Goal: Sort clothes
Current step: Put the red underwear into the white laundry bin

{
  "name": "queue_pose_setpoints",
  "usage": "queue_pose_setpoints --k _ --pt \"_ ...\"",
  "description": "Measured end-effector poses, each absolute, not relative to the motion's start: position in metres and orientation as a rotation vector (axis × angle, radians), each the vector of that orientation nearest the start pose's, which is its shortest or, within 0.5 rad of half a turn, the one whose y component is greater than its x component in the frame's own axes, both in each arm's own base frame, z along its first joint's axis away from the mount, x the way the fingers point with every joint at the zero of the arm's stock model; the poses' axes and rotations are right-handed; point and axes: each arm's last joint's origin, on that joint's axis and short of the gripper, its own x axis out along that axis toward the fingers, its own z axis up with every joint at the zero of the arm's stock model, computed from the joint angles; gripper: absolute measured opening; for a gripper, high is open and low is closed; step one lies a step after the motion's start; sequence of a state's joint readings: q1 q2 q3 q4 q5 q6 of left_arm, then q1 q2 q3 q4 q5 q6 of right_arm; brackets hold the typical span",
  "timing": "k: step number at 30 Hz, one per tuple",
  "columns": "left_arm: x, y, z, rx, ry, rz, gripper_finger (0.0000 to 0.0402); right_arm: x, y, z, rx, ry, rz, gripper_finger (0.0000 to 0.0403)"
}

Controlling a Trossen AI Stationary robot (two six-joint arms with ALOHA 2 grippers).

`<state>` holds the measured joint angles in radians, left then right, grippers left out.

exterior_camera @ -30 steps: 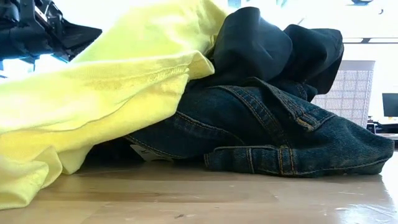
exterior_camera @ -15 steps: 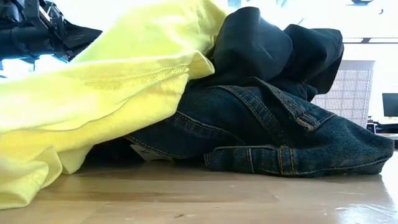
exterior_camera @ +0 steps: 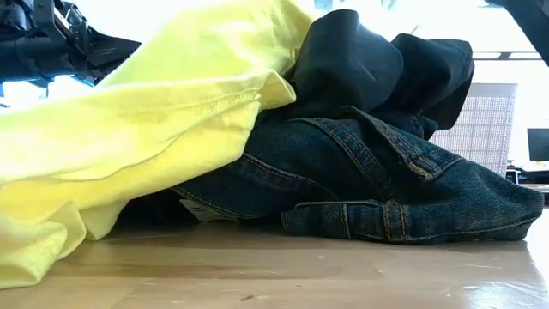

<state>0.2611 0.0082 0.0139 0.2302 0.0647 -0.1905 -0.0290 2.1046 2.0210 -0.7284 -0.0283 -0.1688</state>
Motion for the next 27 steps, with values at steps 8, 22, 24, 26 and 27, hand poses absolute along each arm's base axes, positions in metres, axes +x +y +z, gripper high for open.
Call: queue_pose_setpoints --k 8,22,24,26,27 --pt "0.092 0.023 0.189 -0.158 -0.246 0.172 0.0003 0.483 -0.006 0.247 -0.358 0.989 0.071 0.0223" --pt "0.092 0.023 0.189 -0.189 -0.247 0.167 0.0003 0.497 0.006 0.183 -0.233 1.140 0.007 0.0052" --pt "0.092 0.023 0.189 -0.193 -0.247 0.167 0.0003 0.497 0.008 0.185 -0.229 1.134 -0.017 0.0018" --pt "0.092 0.023 0.189 -0.193 -0.247 0.167 0.0003 0.496 0.014 0.193 -0.240 1.117 -0.060 0.0019" --pt "0.092 0.023 0.189 -0.193 -0.247 0.167 0.0003 0.495 0.017 0.200 -0.250 1.102 -0.072 0.0018"
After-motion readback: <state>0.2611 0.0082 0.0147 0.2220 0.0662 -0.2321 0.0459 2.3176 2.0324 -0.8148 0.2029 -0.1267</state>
